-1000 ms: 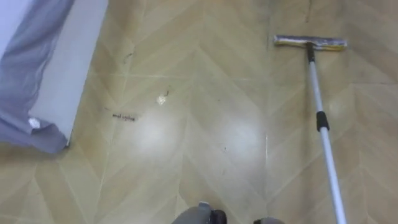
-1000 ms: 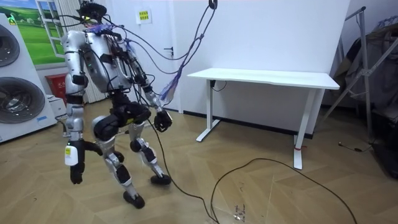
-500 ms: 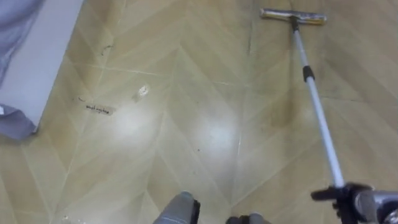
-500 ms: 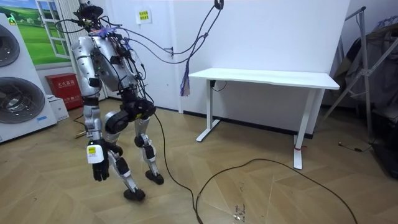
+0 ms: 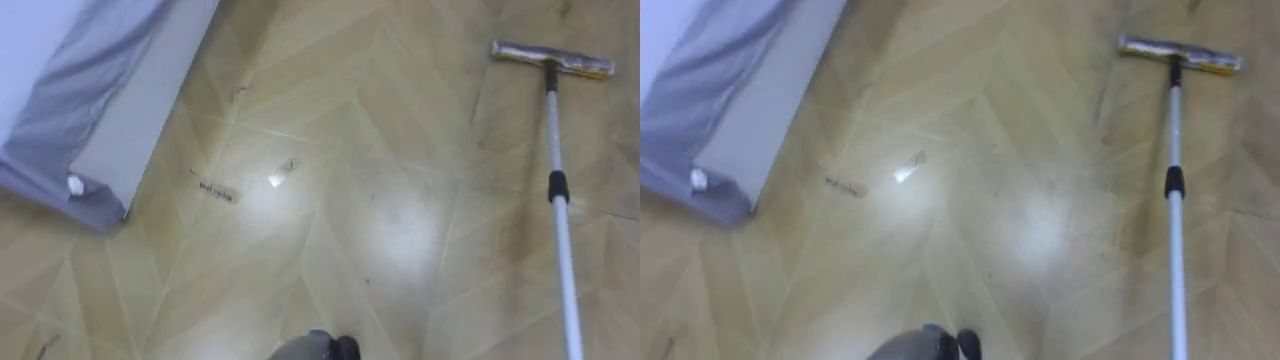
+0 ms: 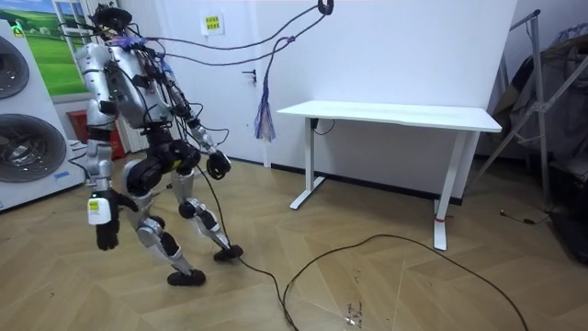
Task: Mop floor
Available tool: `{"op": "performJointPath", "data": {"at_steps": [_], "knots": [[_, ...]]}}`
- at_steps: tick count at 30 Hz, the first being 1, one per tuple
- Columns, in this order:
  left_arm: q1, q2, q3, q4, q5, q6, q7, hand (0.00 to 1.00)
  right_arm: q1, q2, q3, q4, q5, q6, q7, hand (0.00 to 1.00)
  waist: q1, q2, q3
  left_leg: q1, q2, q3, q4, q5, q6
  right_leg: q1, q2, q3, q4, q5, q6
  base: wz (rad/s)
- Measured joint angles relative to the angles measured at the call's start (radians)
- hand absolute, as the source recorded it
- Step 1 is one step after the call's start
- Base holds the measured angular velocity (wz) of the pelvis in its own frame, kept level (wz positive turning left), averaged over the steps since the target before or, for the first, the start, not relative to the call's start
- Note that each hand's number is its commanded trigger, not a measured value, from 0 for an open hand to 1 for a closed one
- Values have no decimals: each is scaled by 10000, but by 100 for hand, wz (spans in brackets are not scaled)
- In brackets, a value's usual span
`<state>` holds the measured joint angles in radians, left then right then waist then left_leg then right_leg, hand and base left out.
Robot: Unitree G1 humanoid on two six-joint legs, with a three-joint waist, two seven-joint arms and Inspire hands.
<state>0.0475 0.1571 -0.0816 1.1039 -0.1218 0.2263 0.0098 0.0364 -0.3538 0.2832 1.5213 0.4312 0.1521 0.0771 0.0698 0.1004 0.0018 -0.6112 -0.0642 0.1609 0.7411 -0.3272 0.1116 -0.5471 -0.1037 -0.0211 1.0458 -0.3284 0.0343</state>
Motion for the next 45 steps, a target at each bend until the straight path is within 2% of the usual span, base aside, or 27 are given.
{"op": "performJointPath", "data": {"at_steps": [1,2,4,5,6,7,10,11,13,17,19,21,22,24,25,26,27,29,31,34,37,38,40,41,42,43,45], "knots": [[-62,-62,-12,-74,-86,-157,97,0,161,103,4,-54,8,7,-141,100,-92,89,-35,213,-45,-403,-204,-80,121,-362,51,175,424,314,43,-68],[-87,-94,-4,-99,-188,-249,172,0,159,194,4,-115,4,11,-225,100,-83,173,-43,265,-76,-691,-276,-97,124,-588,107,255,497,153,9,-118],[-61,-327,74,-145,-465,-358,319,0,-67,489,88,-222,-389,24,-528,100,-105,258,138,479,-88,-1593,-637,-59,58,-1512,289,318,-666,-615,-15,-142],[-18,-357,69,-141,-520,-354,319,0,-123,524,92,-293,-573,46,-595,100,-94,262,142,486,-86,-1743,-690,-36,-14,-1663,291,321,-1460,-612,-27,-128],[134,-298,75,-103,-661,-340,338,0,-287,610,75,-536,-1088,183,-744,100,-160,204,150,411,-57,-1861,-673,-80,-412,-1645,270,405,-3346,-229,-35,-96],[229,-278,150,29,-619,-227,486,0,-495,675,51,-624,-1571,350,-842,100,-300,140,168,405,88,-1928,-433,-444,-992,-1622,161,-68,-3486,399,-344,-67],[233,-98,343,53,-705,-95,570,0,-1370,720,-191,-605,-1798,1095,-851,100,-206,59,192,406,429,-1979,-106,-692,-1362,-1506,123,-1241,-3097,285,-595,14],[234,-33,332,72,-876,-60,589,0,-1702,642,-334,-474,-1877,1205,-816,100,-74,-25,208,414,501,-1979,-5,-705,-1384,-1504,110,-1407,-2939,283,-598,29],[271,412,170,198,-1692,188,653,0,-3139,-3,-371,-378,-1980,1559,-575,100,512,-552,224,107,579,-2078,911,-685,-1424,-1491,88,-1671,-2495,-16,-1020,26],[451,1138,-233,34,-1933,282,911,0,-5171,-1277,-297,-817,-2084,989,-339,100,1089,-1167,345,-1224,789,-2205,3548,-163,-1639,-1637,213,-1900,-1780,-951,-1365,38],[853,1280,-425,-363,-1886,364,928,0,-5827,-1543,-105,-904,-1933,1041,-82,100,1463,-1421,340,-1889,1021,-2151,4898,840,-1536,-1309,575,-1692,-1558,-1411,-1511,60],[961,1275,-561,-426,-1801,363,818,0,-5748,-1509,-228,-814,-1436,1204,-22,100,1563,-1736,356,-1993,821,-1898,4050,457,-1405,-1123,594,-1318,-1651,-1509,-1515,87],[953,1218,-587,-431,-1743,348,612,0,-5499,-1550,-370,-841,-1202,1181,17,100,1589,-1787,373,-1990,682,-1638,2751,308,-1414,-931,607,-1199,-1879,-1452,-1389,83],[932,1103,-578,-448,-1528,309,305,0,-5091,-1577,-415,-848,-1146,1082,103,100,1663,-1610,369,-1959,467,-1418,571,403,-1377,-654,638,-1070,-2319,-1389,-1239,54],[950,1040,-573,-410,-1455,309,188,0,-4796,-1519,-423,-826,-1105,1021,132,100,1700,-1470,330,-1913,341,-1295,-195,912,-915,-521,646,-893,-2512,-1400,-1150,17],[926,1022,-560,-325,-1450,305,146,0,-4622,-1469,-418,-817,-1097,971,157,100,1687,-1412,320,-1820,352,-1114,-231,900,-723,-461,657,-728,-2519,-1452,-1034,26],[721,906,-532,-191,-1353,366,97,0,-4094,-1447,-339,-816,-1035,883,245,100,1600,-1162,270,-1707,421,-799,-119,708,-356,-383,603,-596,-2382,-1544,-864,31],[469,772,-511,-213,-1002,293,70,0,-3198,-1292,-325,-735,-799,822,279,100,1562,-966,262,-1434,408,-247,71,371,-84,-487,267,-513,-1532,-1516,-613,16],[87,493,-484,-224,-1012,34,69,0,-2276,-998,-76,-401,-865,770,215,100,1315,-631,78,-1122,291,69,336,-124,118,-671,-35,-384,-473,-1149,-131,-14],[-193,399,-364,-252,-1017,-310,58,0,-1495,-310,-6,-453,-1291,480,-237,100,580,-358,-33,-904,32,-3,628,-185,168,-675,-166,-237,217,-637,-20,-8],[-166,62,-393,-266,-1022,-408,88,0,-1135,217,4,-498,-1288,407,-647,100,378,-55,21,-424,-38,-503,504,-185,168,-1017,38,164,790,579,107,-46],[-134,6,-419,-275,-1022,-417,100,0,-1106,283,35,-553,-1265,406,-740,100,377,13,28,-340,-67,-765,431,-186,167,-1072,89,222,755,566,135,-77],[-14,-129,-491,-274,-1035,-433,313,0,-1102,429,133,-990,-1297,345,-956,100,372,58,62,-119,-223,-1673,-132,-214,113,-1525,200,171,-430,-324,80,-83],[13,-171,-477,-265,-1054,-427,391,0,-1103,435,162,-1072,-1314,337,-993,100,391,58,64,-49,-256,-1811,-281,-219,99,-1590,203,155,-1016,-430,110,-66],[61,-212,-465,-254,-1060,-426,542,0,-1104,466,175,-1193,-1396,337,-1086,100,390,2,82,63,-376,-2236,-528,-221,-58,-1616,189,209,-2469,-485,50,-41],[128,-192,-412,-219,-1048,-422,621,0,-1148,534,142,-1253,-1698,351,-1167,100,424,-110,169,82,-363,-2280,-483,-339,-295,-1509,139,68,-3304,69,-155,-27],[202,-188,-336,-212,-1020,-353,683,0,-1272,578,37,-1254,-1908,478,-1182,100,409,-133,186,57,-179,-2306,-259,-496,-597,-1339,122,-540,-3150,-4,-437,12]]}}
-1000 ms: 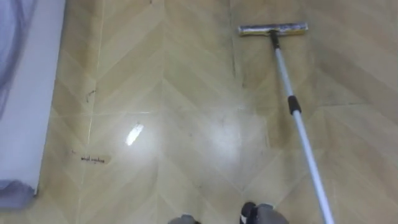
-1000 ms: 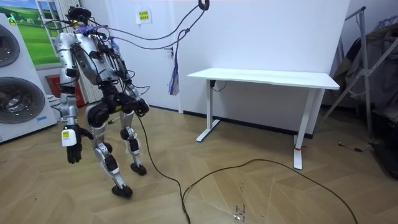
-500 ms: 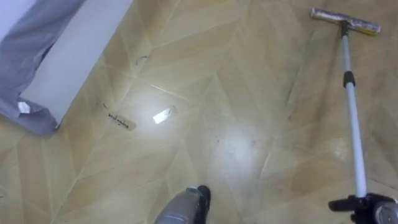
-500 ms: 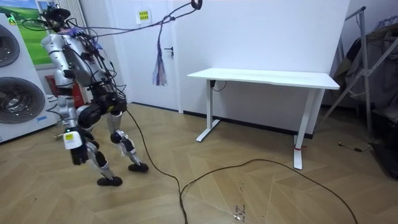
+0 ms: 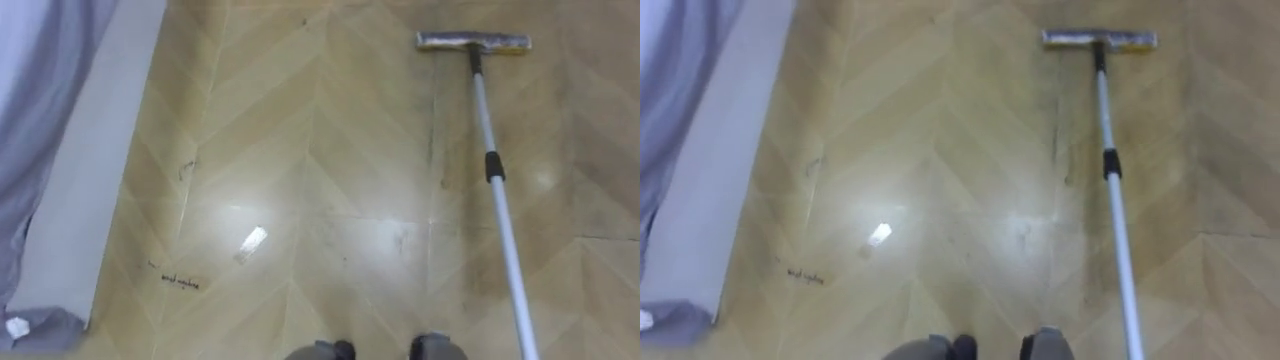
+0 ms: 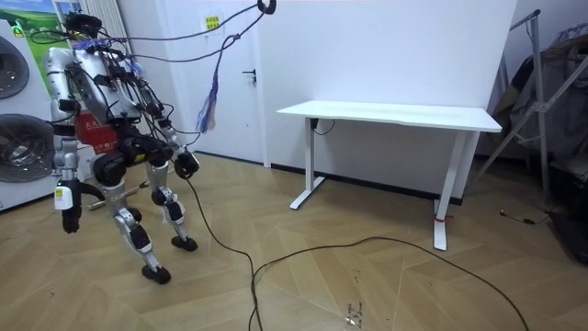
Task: Mop floor
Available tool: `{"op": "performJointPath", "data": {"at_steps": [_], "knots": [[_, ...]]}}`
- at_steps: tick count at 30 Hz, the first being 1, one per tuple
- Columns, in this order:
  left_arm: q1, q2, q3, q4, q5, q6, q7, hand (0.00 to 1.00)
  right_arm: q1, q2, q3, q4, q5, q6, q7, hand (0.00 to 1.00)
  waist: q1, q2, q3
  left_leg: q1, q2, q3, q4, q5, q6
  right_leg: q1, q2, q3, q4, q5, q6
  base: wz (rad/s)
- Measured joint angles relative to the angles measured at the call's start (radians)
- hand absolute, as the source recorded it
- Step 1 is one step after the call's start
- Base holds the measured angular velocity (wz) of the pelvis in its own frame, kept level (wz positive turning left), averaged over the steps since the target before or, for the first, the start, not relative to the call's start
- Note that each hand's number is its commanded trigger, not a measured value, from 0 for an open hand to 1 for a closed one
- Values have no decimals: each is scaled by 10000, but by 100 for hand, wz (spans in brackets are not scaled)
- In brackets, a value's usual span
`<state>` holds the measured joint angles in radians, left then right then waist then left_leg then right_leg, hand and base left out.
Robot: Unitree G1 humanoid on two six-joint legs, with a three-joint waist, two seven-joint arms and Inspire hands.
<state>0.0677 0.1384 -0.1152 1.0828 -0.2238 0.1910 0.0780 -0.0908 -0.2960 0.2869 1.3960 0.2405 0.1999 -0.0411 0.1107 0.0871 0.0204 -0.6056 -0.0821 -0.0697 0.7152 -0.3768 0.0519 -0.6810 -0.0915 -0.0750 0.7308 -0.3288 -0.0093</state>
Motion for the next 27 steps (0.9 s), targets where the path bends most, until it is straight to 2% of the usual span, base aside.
{"op": "performJointPath", "data": {"at_steps": [1,2,3,4,5,6,7,8,9,10,11,12,13,14,15,16,19,21,23,24,25,26,27], "knots": [[4,54,-31,-3,-43,16,-6,0,-96,-18,-78,19,30,134,21,100,29,-30,2,-22,72,25,251,-87,-158,105,61,-230,115,-95,-154,30],[5,114,-58,-11,-91,17,-9,0,-197,-42,-95,19,34,210,73,100,93,-119,15,-57,116,38,415,-115,-209,81,63,-323,234,-162,-238,30],[10,285,-108,-14,-209,33,-8,0,-549,-138,-95,45,62,329,227,100,252,-361,32,-241,209,83,857,-163,-296,-28,82,-445,532,-356,-375,16],[51,506,-104,-16,-478,50,-1,0,-1019,-311,-134,74,90,451,404,100,416,-596,11,-607,270,84,1619,-157,-309,-190,99,-481,859,-622,-506,11],[116,645,-104,-26,-613,50,1,0,-1311,-436,-147,90,86,488,491,100,483,-687,20,-840,364,97,2102,-137,-349,-241,145,-546,1051,-743,-589,8],[294,942,-223,-38,-774,53,24,0,-1897,-703,-139,130,82,495,650,100,555,-839,45,-1224,553,96,2959,-8,-574,-293,237,-641,1418,-958,-728,12],[511,1208,-447,-168,-798,104,133,0,-2456,-994,-137,129,262,372,750,100,584,-1008,75,-1571,718,120,3774,224,-912,-311,284,-750,1729,-1168,-834,16],[619,1284,-489,-253,-798,143,221,0,-2723,-1154,-120,115,341,305,772,100,620,-1085,87,-1744,768,137,4109,368,-981,-318,314,-763,1872,-1256,-855,19],[737,1331,-557,-261,-797,213,296,0,-3196,-1513,110,91,474,285,828,100,774,-1162,81,-2093,891,162,4748,671,-1024,-322,446,-755,2110,-1449,-873,9],[898,1336,-560,-327,-795,228,275,0,-3571,-1711,311,-12,490,302,872,100,959,-1277,95,-2259,946,249,5048,823,-1028,-312,500,-742,2238,-1551,-918,13],[1033,1344,-528,-344,-778,224,238,0,-3886,-1758,295,-104,510,301,900,100,960,-1447,95,-2267,929,355,4704,601,-883,-304,493,-660,2250,-1579,-925,18],[1044,1342,-508,-342,-765,268,213,0,-4034,-1765,196,-152,607,355,940,100,954,-1483,106,-2271,866,365,4301,485,-851,-299,491,-613,2225,-1576,-924,42],[1047,1338,-506,-381,-659,291,144,0,-4090,-1798,-13,-113,749,498,1009,100,937,-1484,114,-2257,840,403,3237,309,-827,-254,486,-606,2141,-1566,-908,42],[1054,1339,-494,-423,-633,277,120,0,-4087,-1796,-88,-129,790,514,1012,100,937,-1473,113,-2233,835,455,2691,249,-842,-225,486,-610,2068,-1560,-897,54],[1000,1335,-489,-435,-558,267,0,0,-3976,-1780,-237,-186,882,499,1032,100,909,-1416,105,-2186,831,577,1741,204,-729,-166,465,-595,1897,-1542,-861,51],[957,1314,-490,-425,-561,283,-135,0,-3747,-1754,-365,-159,972,480,1106,100,863,-1340,113,-2024,816,757,1543,365,-423,-67,406,-539,1771,-1521,-744,44],[914,1115,-486,-435,-466,432,-328,0,-2894,-1713,-322,82,1139,80,1281,100,878,-868,101,-1317,843,1255,1359,97,-32,505,363,-236,1593,-1524,-460,9],[765,1086,-428,-391,-453,426,-439,0,-2204,-1636,-160,95,1307,-60,1352,100,876,-726,48,-1103,768,1421,1337,-112,56,577,270,-87,1801,-1520,-383,-13],[366,920,-232,-72,-428,383,-436,0,-1585,-1493,12,325,1224,-79,1304,100,795,-546,15,-976,689,1508,1353,-243,145,600,167,-64,2070,-1454,-260,-13],[258,847,-227,-19,-432,289,-446,0,-1251,-1295,120,558,993,-44,1207,100,702,-421,-63,-902,699,1554,1380,-362,191,603,146,-58,2189,-1385,-140,-17],[242,796,-195,-24,-447,218,-458,0,-954,-1022,219,662,888,-10,1059,100,642,-379,-80,-744,702,1668,1342,-414,219,643,90,1,2254,-1345,-70,-24],[232,743,-132,-27,-448,216,-448,0,-822,-893,252,668,845,-11,964,100,567,-370,-79,-673,699,1681,1302,-436,236,696,104,8,2191,-1345,-69,-31],[181,604,-61,-22,-447,216,-402,0,-610,-596,255,667,764,-20,774,100,427,-322,-90,-542,700,1681,1156,-440,242,856,188,-1,1881,-1342,-63,-36]]}}
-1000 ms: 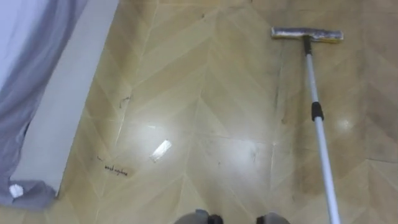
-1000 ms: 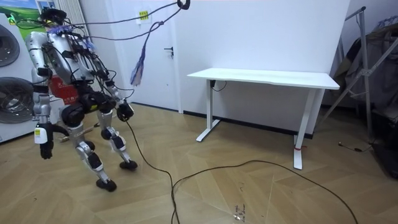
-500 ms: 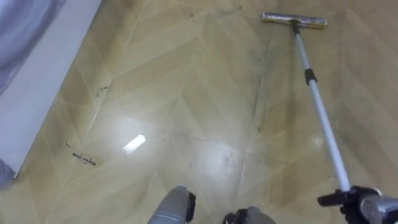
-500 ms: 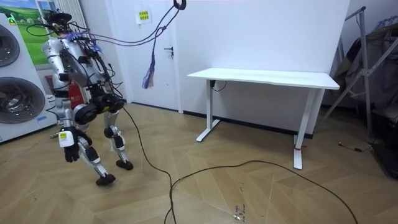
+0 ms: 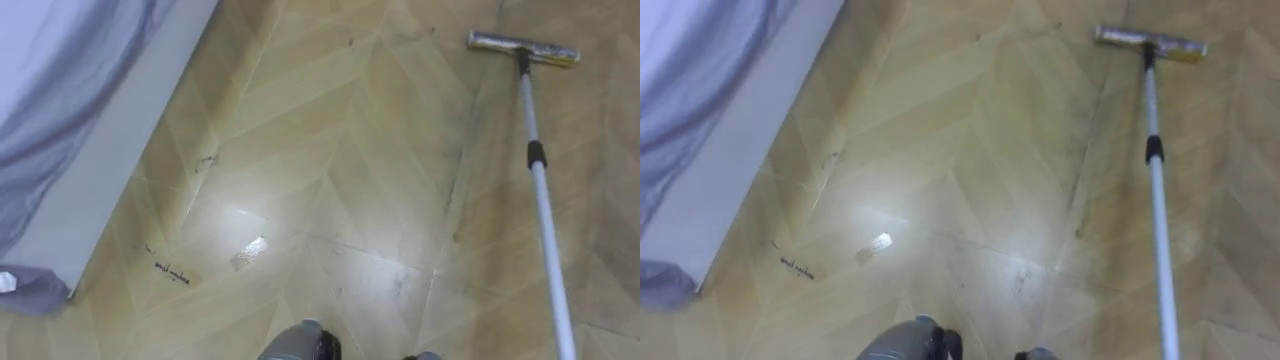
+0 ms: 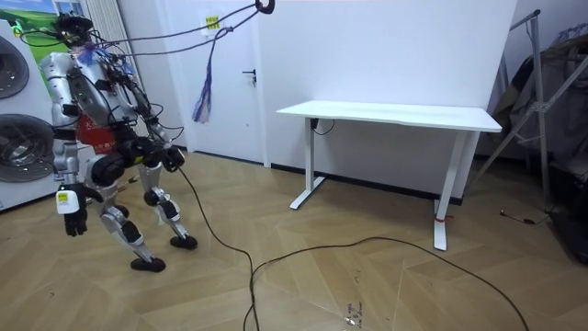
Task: Mop floor
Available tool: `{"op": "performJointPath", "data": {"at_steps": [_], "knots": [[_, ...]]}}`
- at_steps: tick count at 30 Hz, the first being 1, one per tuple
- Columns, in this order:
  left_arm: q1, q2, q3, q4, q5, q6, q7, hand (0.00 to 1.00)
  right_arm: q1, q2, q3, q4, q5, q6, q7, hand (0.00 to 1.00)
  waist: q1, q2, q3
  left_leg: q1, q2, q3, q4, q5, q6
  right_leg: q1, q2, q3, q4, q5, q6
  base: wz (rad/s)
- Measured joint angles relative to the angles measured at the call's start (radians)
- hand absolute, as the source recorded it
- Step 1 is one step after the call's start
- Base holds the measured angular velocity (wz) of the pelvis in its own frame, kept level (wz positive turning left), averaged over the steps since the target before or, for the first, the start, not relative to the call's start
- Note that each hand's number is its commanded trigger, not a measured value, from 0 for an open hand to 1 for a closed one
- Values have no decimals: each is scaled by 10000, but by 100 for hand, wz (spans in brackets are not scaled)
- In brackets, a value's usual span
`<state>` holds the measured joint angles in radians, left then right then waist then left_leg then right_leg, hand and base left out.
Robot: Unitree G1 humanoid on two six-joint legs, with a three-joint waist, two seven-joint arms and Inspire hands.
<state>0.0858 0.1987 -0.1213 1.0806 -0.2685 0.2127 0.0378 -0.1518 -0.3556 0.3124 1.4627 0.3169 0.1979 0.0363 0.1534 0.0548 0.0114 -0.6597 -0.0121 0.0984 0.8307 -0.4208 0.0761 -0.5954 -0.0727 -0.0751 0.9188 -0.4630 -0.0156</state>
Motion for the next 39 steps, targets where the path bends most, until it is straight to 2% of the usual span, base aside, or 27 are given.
{"op": "performJointPath", "data": {"at_steps": [1,2,3,5,6,8,9,13,16,17,19,20,23,25,28,32,34,39], "knots": [[-40,-137,7,-15,-46,-10,20,0,109,318,-6,-2,-53,-13,-130,100,-120,45,-6,105,35,-31,-169,22,6,249,86,-36,-570,4,10,-37],[-47,-199,9,-15,-67,-11,29,0,138,470,-6,-3,-51,-38,-166,100,-185,66,-6,164,54,-52,-270,56,12,409,103,-126,-889,4,11,-36],[-50,-331,7,-9,-70,-2,56,0,200,761,-4,-2,-49,-105,-210,100,-338,77,1,370,59,-74,-525,126,19,761,87,-344,-1472,31,60,-24],[-71,-451,-14,-7,-48,-12,140,0,269,1072,1,-5,1,-204,-229,100,-538,63,32,768,-3,-85,-1114,341,45,1209,42,-481,-2158,218,138,-7],[-57,-460,-8,3,-44,-26,194,0,305,1199,-9,-5,151,-244,-214,100,-667,53,44,1093,-29,-88,-1612,554,64,1545,23,-631,-2670,461,156,6],[-20,-432,6,-13,-41,-33,273,0,488,1178,-37,-4,348,-273,-93,100,-694,18,48,1767,-65,-151,-2580,957,26,2318,83,-815,-3795,946,166,8],[-6,-421,7,-8,-42,-42,282,0,511,1170,-64,-5,349,-272,-75,100,-683,4,51,1923,-86,-173,-2795,1059,11,2461,97,-839,-4027,1049,160,9],[206,-364,150,94,-22,-84,295,0,618,1175,-424,-3,299,-244,271,100,-669,-280,51,2871,-196,-184,-3877,1525,-88,3327,107,-917,-5167,1437,117,3],[339,-249,291,366,-37,-170,293,0,799,1172,-417,-3,334,-227,642,100,-682,-473,65,3643,-174,-236,-4310,1601,-173,4237,228,-968,-5835,1637,64,0],[380,-224,291,392,-29,-178,294,0,862,1171,-411,-5,353,-219,703,100,-682,-515,50,3821,-174,-261,-4412,1614,-194,4436,241,-987,-5999,1683,62,4],[462,-190,305,389,-29,-161,305,0,1110,1181,-404,-88,370,-100,847,100,-685,-678,-36,4360,-184,-352,-4747,1645,-246,5113,246,-1080,-6599,1825,43,8],[461,-191,315,383,-28,-161,311,0,1166,1186,-404,-175,366,-38,869,100,-680,-713,-46,4493,-183,-353,-4850,1657,-265,5258,262,-1092,-6732,1864,41,3],[476,-184,451,382,-15,-110,407,0,1392,1218,-400,-502,378,63,1046,100,-684,-848,-13,5198,-197,-357,-5352,1759,-339,5963,308,-1207,-7300,2077,49,-8],[624,-190,643,290,81,-75,479,0,1558,1323,-401,-695,376,142,1137,100,-690,-977,-26,5687,-199,-288,-5618,1771,-347,6377,326,-1200,-7472,2107,49,-12],[700,-210,918,61,462,-55,481,0,1628,1384,-403,-703,378,139,1167,100,-673,-1054,-68,5911,-183,-253,-5724,1780,-362,6530,383,-1141,-7501,2115,45,-9],[819,-277,1269,-80,474,-4,606,0,1798,1396,-420,-964,356,146,1168,100,-675,-1104,-67,6282,-182,-196,-5962,1796,-386,6736,410,-923,-7523,2116,43,-14],[857,-314,1494,-256,461,71,623,0,1856,1389,-418,-1040,355,223,1164,100,-677,-1102,-37,6539,-199,-209,-5995,1796,-386,6976,398,-926,-7536,2120,49,-7],[818,-317,1505,-605,448,73,633,0,1886,1390,-420,-1090,349,336,1140,100,-680,-1104,-39,6734,-198,-218,-6129,1796,-386,7092,411,-902,-7538,2120,49,-2]]}}
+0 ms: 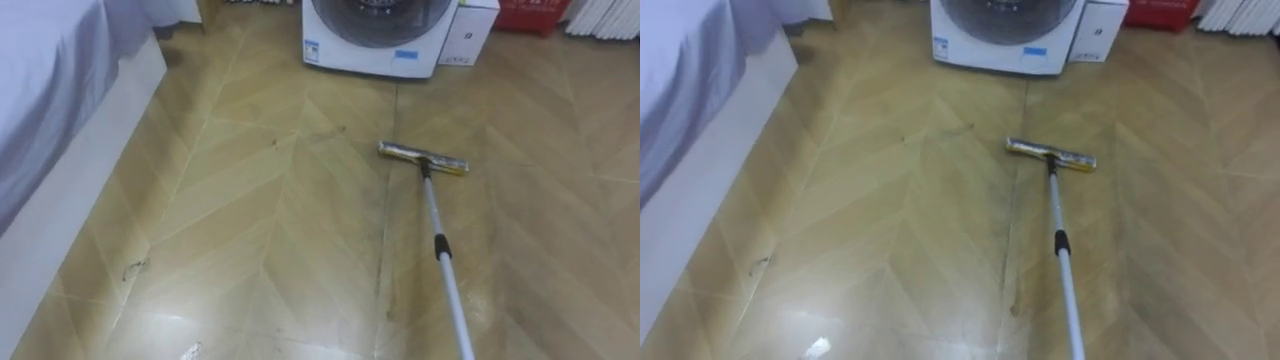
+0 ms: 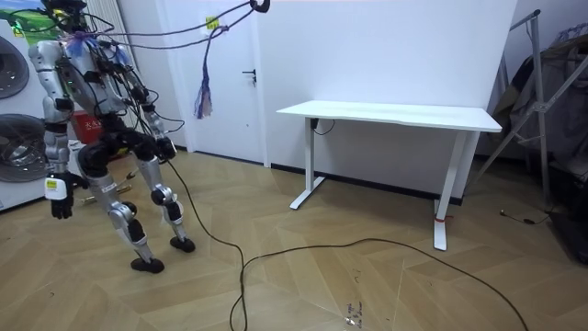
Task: Mop floor
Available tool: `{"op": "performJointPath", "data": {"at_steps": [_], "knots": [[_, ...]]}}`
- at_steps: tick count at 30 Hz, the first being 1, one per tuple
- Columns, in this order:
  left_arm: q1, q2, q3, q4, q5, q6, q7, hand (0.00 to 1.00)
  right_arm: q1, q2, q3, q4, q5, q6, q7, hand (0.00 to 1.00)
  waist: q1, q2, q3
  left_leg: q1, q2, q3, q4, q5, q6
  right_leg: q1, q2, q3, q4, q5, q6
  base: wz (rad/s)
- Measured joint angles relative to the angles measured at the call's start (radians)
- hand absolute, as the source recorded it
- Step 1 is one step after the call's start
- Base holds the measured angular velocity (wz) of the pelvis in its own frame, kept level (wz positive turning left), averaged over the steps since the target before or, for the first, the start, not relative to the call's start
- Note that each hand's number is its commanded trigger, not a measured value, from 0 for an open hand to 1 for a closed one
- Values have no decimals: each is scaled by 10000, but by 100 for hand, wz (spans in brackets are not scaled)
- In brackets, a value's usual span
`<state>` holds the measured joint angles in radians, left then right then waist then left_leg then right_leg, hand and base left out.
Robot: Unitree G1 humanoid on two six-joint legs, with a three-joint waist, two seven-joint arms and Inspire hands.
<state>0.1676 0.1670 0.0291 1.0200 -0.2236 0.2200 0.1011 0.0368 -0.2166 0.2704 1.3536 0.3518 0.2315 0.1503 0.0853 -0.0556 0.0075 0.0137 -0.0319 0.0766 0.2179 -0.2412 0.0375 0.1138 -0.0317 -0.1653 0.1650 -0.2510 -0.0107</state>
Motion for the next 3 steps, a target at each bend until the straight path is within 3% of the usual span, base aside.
{"op": "performJointPath", "data": {"at_steps": [3], "knots": [[25,-17,3,1,-29,20,-23,0,43,5,-10,-22,-73,27,-31,100,-21,28,10,170,-1,19,-49,0,0,135,-6,3,-11,0,0,-1]]}}
